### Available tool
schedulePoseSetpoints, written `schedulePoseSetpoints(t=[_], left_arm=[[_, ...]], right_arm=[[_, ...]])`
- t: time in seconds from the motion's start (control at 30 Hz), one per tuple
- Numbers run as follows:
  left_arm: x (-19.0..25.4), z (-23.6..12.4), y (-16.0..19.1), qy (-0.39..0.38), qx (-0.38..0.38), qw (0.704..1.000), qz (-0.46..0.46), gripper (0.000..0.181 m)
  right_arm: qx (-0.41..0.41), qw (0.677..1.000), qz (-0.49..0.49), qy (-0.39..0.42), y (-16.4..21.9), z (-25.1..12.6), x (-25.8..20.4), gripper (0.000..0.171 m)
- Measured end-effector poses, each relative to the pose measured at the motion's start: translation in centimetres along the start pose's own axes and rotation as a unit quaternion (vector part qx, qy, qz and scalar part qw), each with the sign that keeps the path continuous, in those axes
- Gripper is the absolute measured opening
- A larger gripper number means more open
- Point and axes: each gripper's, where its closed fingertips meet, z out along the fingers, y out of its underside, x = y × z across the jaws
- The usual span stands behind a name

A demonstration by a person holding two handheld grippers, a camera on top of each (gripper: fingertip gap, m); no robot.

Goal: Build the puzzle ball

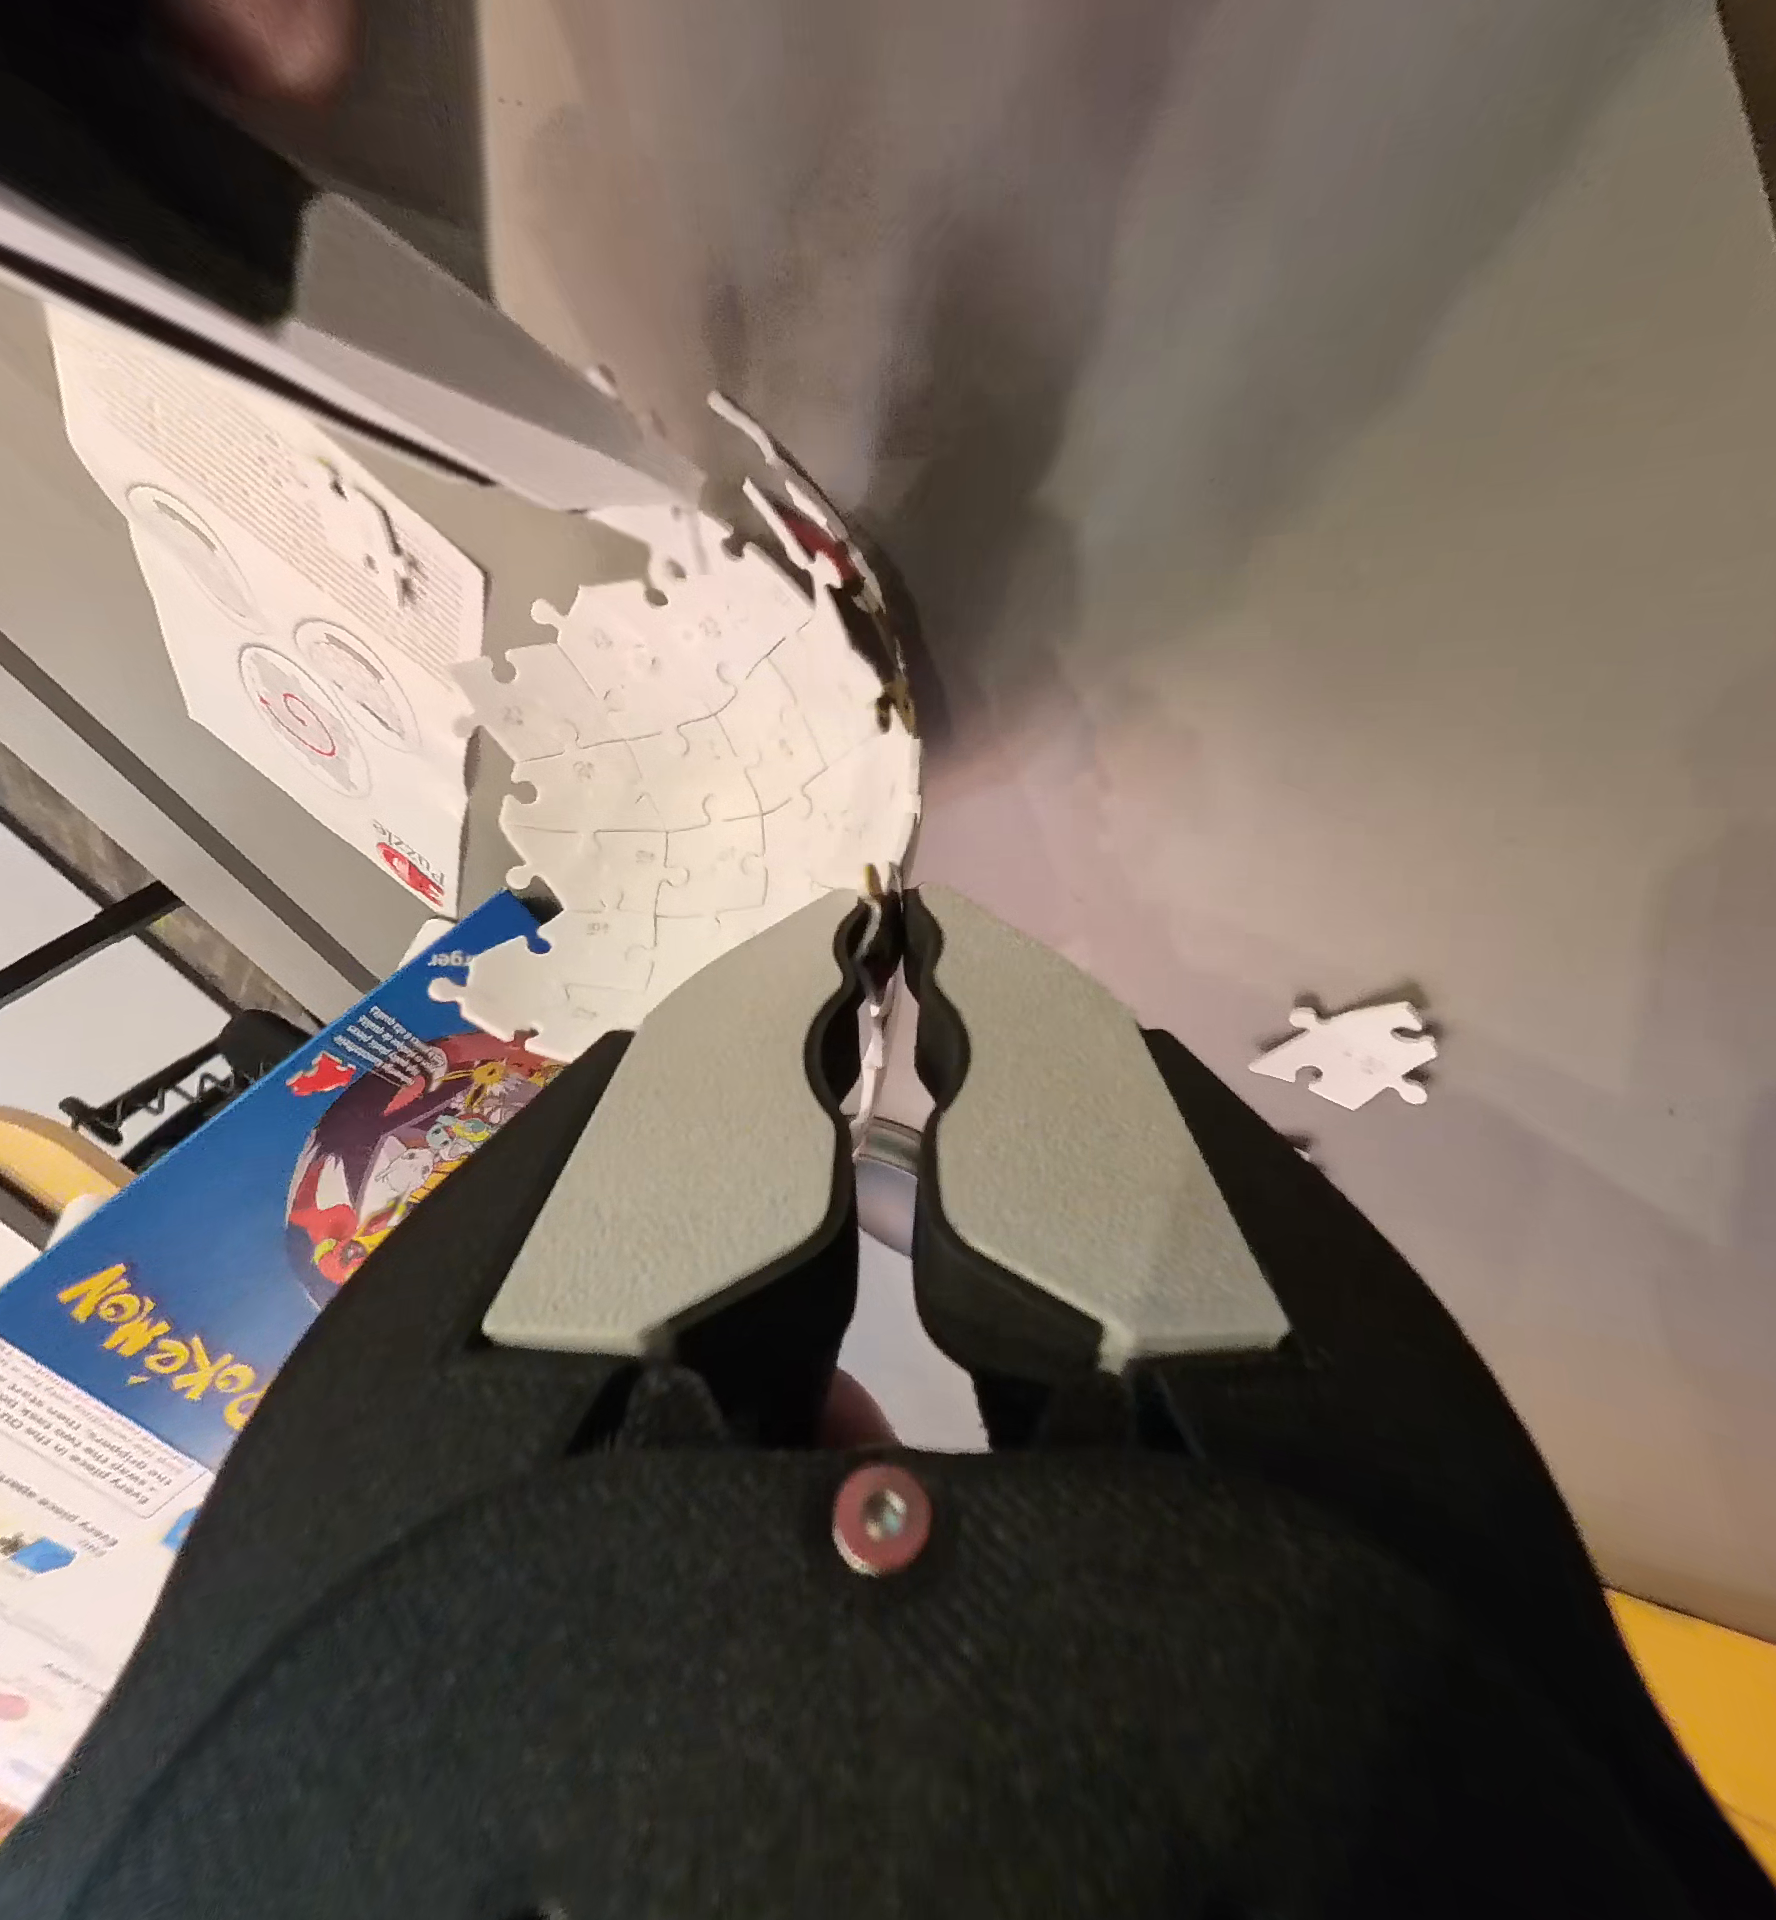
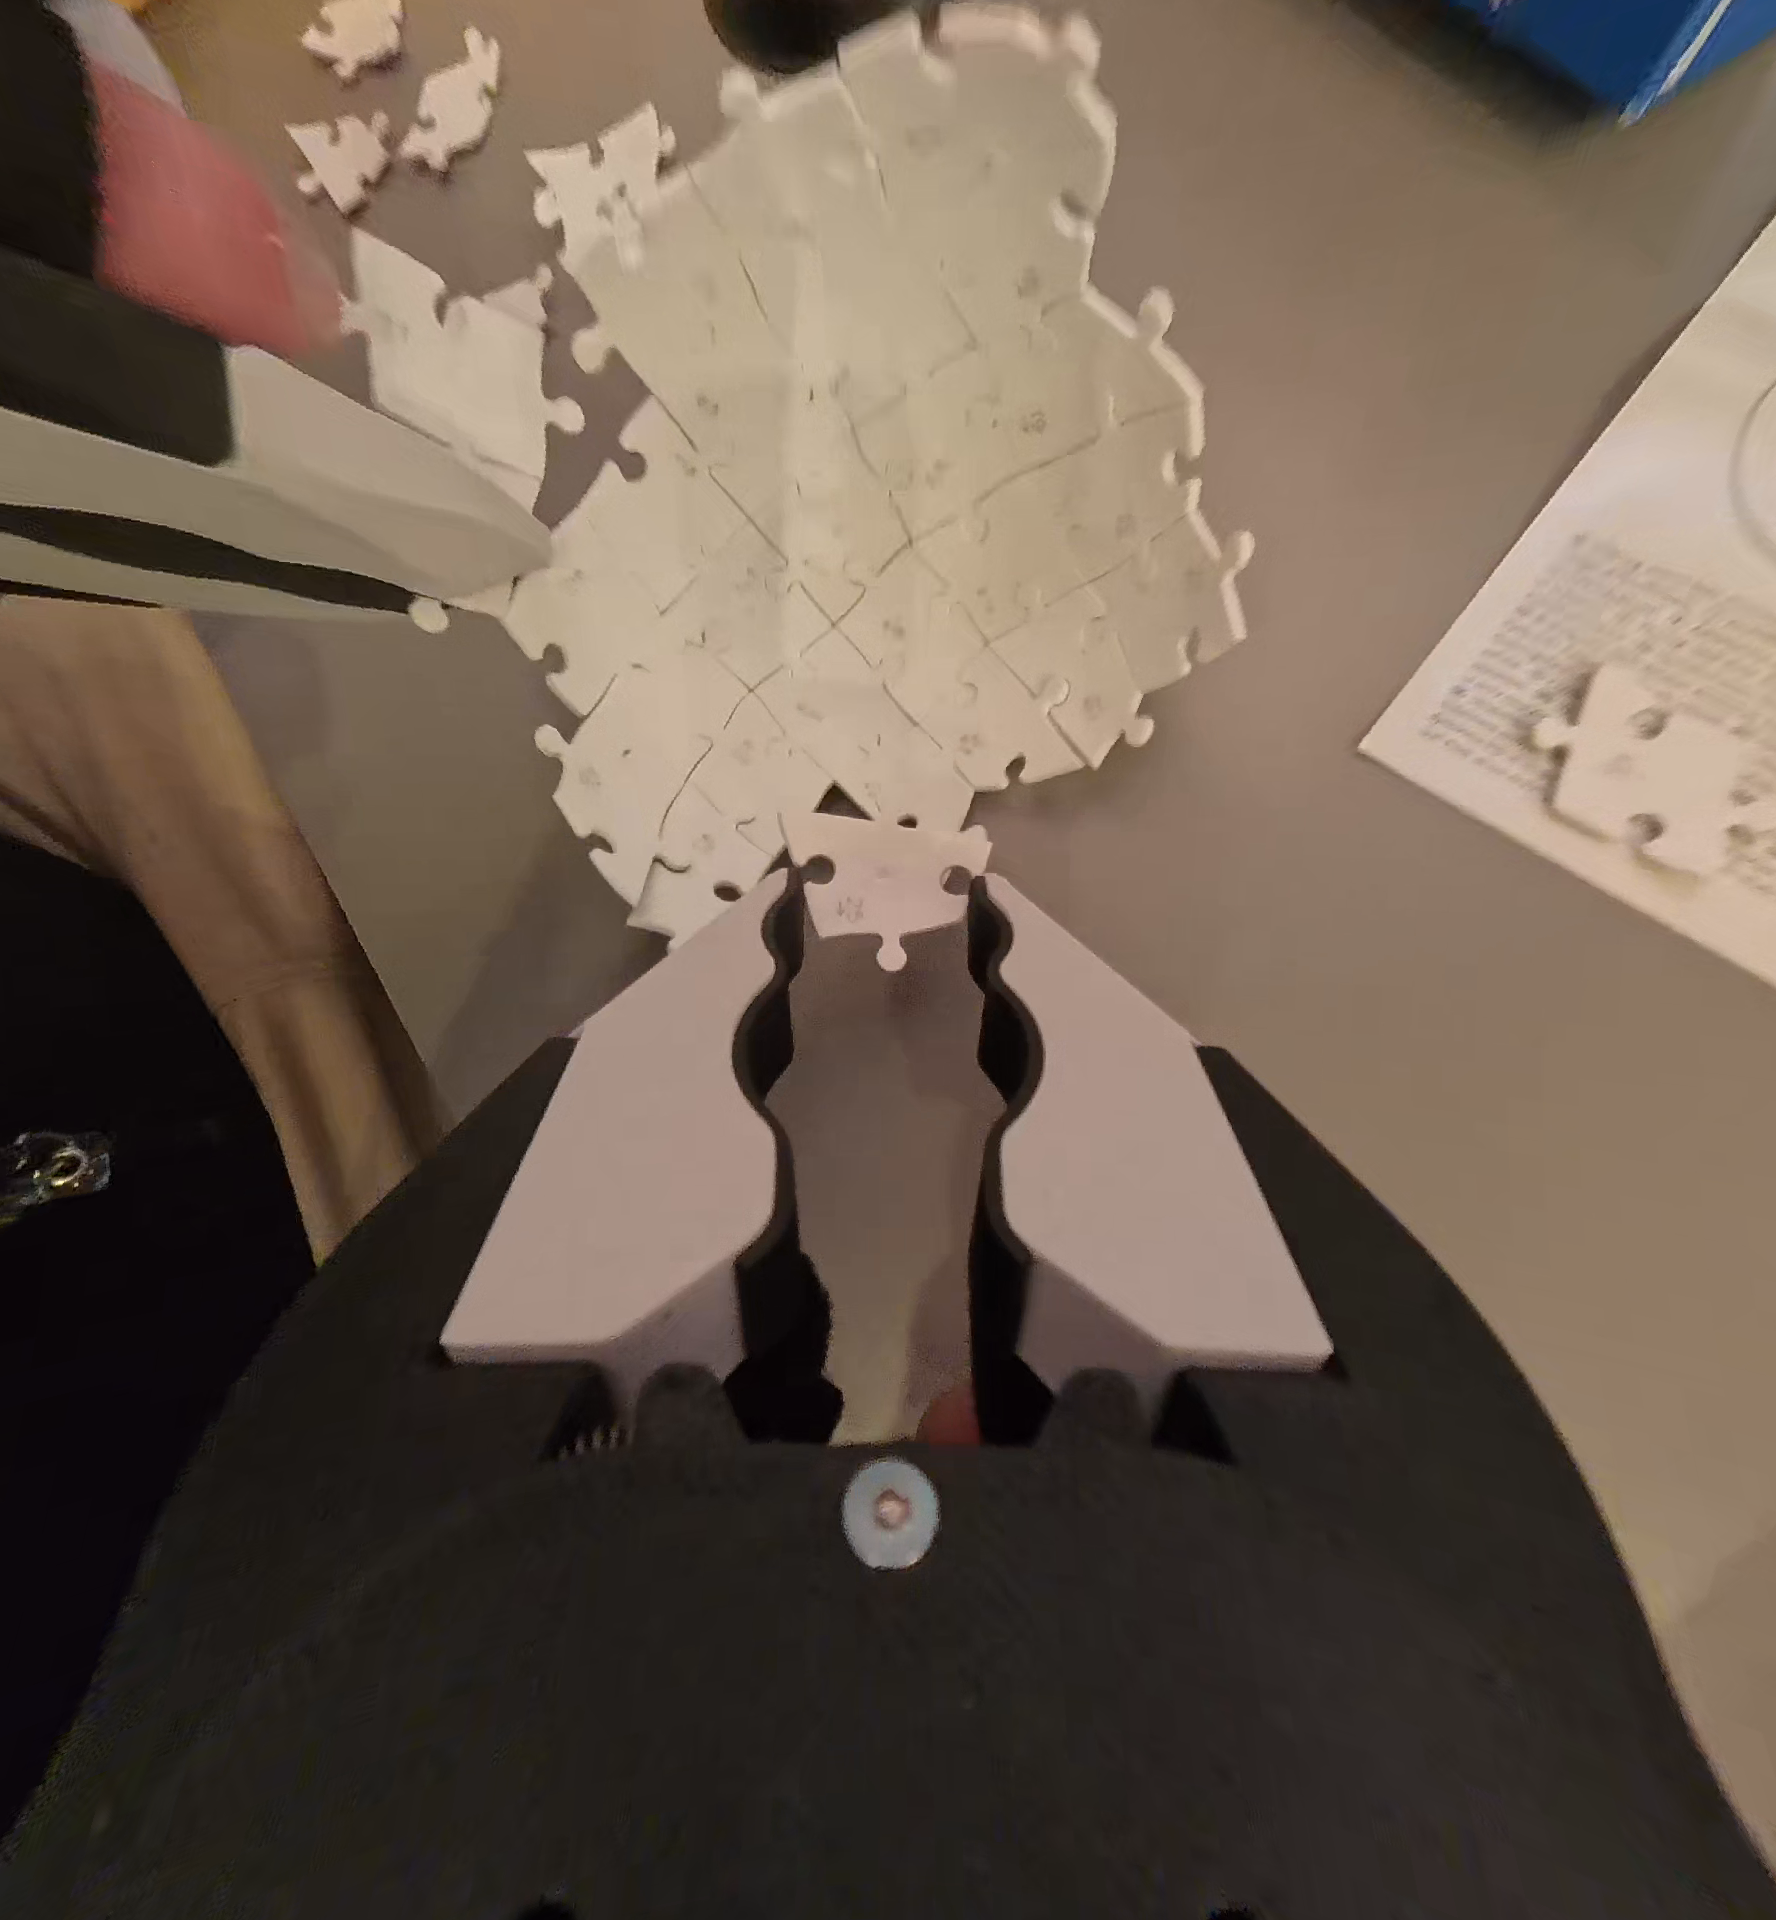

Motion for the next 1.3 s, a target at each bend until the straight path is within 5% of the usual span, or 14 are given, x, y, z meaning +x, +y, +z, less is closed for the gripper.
schedulePoseSetpoints(t=[0.63,1.3], left_arm=[[0.8,0.2,-0.2,0.001,-0.001,1.000,0.007,0.004],[0.8,0.2,-0.6,0.001,0.001,1.000,0.010,0.004]], right_arm=[[0.022,0.995,0.100,0.015,0.5,0.4,-0.1,0.038],[0.048,0.979,0.177,-0.089,1.1,0.9,-0.5,0.000]])
